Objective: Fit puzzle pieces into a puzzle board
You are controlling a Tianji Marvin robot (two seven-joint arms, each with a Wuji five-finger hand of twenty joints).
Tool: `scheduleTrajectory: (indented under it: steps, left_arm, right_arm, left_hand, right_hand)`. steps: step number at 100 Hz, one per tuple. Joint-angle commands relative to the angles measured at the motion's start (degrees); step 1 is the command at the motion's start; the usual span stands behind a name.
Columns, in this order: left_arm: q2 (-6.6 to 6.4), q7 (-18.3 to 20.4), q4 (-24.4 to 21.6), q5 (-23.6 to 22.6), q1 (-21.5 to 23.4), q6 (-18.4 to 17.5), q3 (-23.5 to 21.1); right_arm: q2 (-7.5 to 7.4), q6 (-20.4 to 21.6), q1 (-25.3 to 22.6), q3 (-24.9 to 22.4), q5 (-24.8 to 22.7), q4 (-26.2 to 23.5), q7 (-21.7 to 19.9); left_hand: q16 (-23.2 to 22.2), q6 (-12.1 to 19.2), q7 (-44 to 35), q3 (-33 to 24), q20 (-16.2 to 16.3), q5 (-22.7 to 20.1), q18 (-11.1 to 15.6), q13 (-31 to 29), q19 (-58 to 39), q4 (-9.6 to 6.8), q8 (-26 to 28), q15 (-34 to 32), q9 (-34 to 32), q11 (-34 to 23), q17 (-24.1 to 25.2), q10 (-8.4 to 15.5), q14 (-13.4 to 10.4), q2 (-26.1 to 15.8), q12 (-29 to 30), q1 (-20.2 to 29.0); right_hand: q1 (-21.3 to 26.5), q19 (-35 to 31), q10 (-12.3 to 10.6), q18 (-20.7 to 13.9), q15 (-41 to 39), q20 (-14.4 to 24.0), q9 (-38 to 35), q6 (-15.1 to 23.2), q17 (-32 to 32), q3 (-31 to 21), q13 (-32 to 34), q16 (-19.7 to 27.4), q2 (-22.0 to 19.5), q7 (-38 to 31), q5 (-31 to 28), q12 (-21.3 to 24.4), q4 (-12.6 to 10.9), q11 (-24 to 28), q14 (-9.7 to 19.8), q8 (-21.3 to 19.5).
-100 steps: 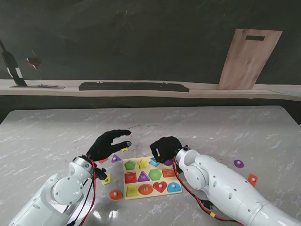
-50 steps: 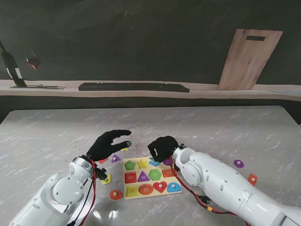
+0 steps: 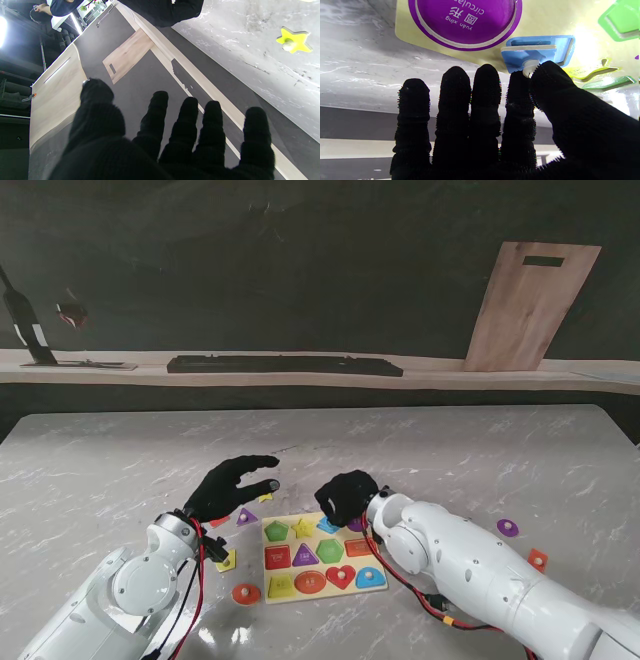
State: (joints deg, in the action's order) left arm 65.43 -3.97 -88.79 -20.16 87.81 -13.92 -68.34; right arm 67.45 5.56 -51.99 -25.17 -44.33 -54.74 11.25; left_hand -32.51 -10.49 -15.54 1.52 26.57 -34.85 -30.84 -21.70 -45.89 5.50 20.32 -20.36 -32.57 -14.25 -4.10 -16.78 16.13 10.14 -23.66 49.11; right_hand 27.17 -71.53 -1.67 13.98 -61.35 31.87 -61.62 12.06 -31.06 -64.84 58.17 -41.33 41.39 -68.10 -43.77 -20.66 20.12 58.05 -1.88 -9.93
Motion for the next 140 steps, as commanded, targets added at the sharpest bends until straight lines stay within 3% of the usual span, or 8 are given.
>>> scheduleTrajectory:
  steps: [1,35,62,104,140]
  left_arm:
    - [0.11,0.1,-0.3,0.4,0.1,0.0,0.0]
    - [0.10,0.2,-0.2,0.5,0.0,0.1,0.1]
    - [0.08,0.4,-0.2,0.6,-0.1,0.2,0.1]
    - [0.09,0.5,0.1,0.6,-0.3,0.3,0.3]
    - [0.07,0.3,-0.1,0.4,-0.1,0.1,0.1]
  right_arm:
    - [-0.10,0.2,-0.2,0.5,-0.4,0.3,-0.1]
    - [0.17,1.4,0.4,2.3,-0.2,1.2,-0.2]
    - [-0.49,4.0,1.3,4.0,-1.7,1.2,-0.5]
    - [-0.90,4.1,2.7,6.3,-3.9,1.8,0.4]
    - [-1.51,4.5,2.9,6.7,-4.8,1.2,-0.1]
  left_hand:
    - [-0.9,1.1,0.3,0.5,-0.1,-1.1,9.3,-1.1,-1.0,-1.88,0.6,-0.9,0.1,0.3,0.6,0.1,0.4,-1.3,-0.2,-0.7]
    - [-0.9,1.3,0.3,0.5,-0.1,-1.1,9.4,-1.1,-0.9,-1.87,0.6,-0.9,0.0,0.3,0.7,0.3,0.3,-1.3,-0.2,-0.7]
    - [-0.9,1.4,0.2,0.5,-0.1,-1.1,9.4,-1.1,-0.9,-1.87,0.6,-0.9,0.0,0.3,0.6,0.3,0.3,-1.3,-0.2,-0.7]
    - [-0.9,1.2,0.2,0.5,0.0,-1.1,9.4,-1.1,-0.9,-1.87,0.6,-0.9,0.0,0.3,0.6,0.3,0.4,-1.3,-0.3,-0.7]
    - [-0.9,1.2,0.2,0.5,0.0,-1.1,9.4,-1.2,-0.9,-1.88,0.6,-1.0,0.0,0.3,0.6,0.2,0.4,-1.3,-0.3,-0.7]
  right_hand:
    - [3.5,-1.8,1.3,0.8,-1.0,0.2,1.3,4.2,0.0,-1.3,0.6,-0.2,-2.0,-2.1,-0.4,-0.5,-3.2,1.8,1.6,-1.1]
    - [3.4,-1.7,1.0,0.7,-0.9,0.1,1.5,4.7,0.1,-1.2,0.5,-0.1,-2.1,-2.1,-0.2,-0.6,-3.2,1.6,1.6,-1.3]
    - [3.3,-1.7,0.6,0.6,-0.7,0.0,1.8,5.4,0.2,-1.3,0.2,-0.1,-2.2,-2.1,0.0,-0.5,-3.2,1.5,1.8,-1.5]
    - [4.6,-1.7,0.8,0.7,-0.6,0.0,3.1,6.5,0.7,-1.6,-0.5,-0.1,-2.4,-2.3,1.1,-0.7,-3.4,1.3,1.7,-1.8]
    - [6.7,-1.0,0.5,0.5,0.2,-0.3,7.0,9.9,2.1,-2.5,-2.7,0.0,-6.9,-1.9,4.3,-1.3,-4.6,0.7,1.9,-4.3]
